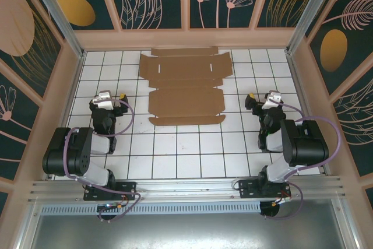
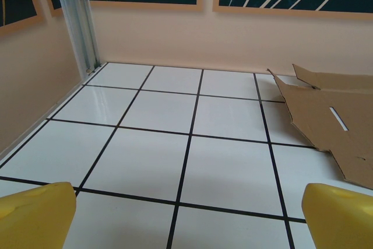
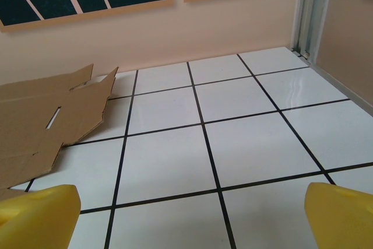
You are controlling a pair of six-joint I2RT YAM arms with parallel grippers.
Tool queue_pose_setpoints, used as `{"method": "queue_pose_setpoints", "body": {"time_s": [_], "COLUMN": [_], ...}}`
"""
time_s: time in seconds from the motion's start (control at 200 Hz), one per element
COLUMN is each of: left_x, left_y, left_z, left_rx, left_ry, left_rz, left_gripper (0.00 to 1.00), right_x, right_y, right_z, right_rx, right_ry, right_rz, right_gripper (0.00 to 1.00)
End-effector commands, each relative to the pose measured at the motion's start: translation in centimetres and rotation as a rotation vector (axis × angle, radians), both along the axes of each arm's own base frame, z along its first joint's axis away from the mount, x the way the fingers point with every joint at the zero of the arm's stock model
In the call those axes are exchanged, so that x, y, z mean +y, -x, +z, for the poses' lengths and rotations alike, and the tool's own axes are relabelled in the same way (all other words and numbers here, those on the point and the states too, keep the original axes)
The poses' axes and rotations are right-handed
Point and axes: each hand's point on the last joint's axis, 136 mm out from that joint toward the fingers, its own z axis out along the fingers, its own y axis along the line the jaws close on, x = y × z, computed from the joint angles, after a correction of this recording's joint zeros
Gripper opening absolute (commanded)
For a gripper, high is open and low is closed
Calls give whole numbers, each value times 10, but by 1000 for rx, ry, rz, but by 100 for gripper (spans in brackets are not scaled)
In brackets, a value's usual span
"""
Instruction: Fold the paper box
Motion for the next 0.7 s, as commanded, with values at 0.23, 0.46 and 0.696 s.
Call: {"method": "queue_pose_setpoints", "body": {"time_s": [0.23, 0.46, 0.696], "left_x": [-1, 15, -45], "left_y": [-4, -10, -6], "left_z": [9, 41, 139], "left_rx": [-30, -12, -156], "left_ry": [4, 15, 174], "left_rz": [0, 105, -67], "left_gripper": [99, 99, 99], "right_x": [6, 31, 125], "right_y": [-3, -1, 16], "right_z": [8, 38, 140], "right_rx": [-25, -33, -199], "right_ry": [14, 107, 24], "right_rz": [39, 91, 300], "right_gripper": [99, 99, 99]}}
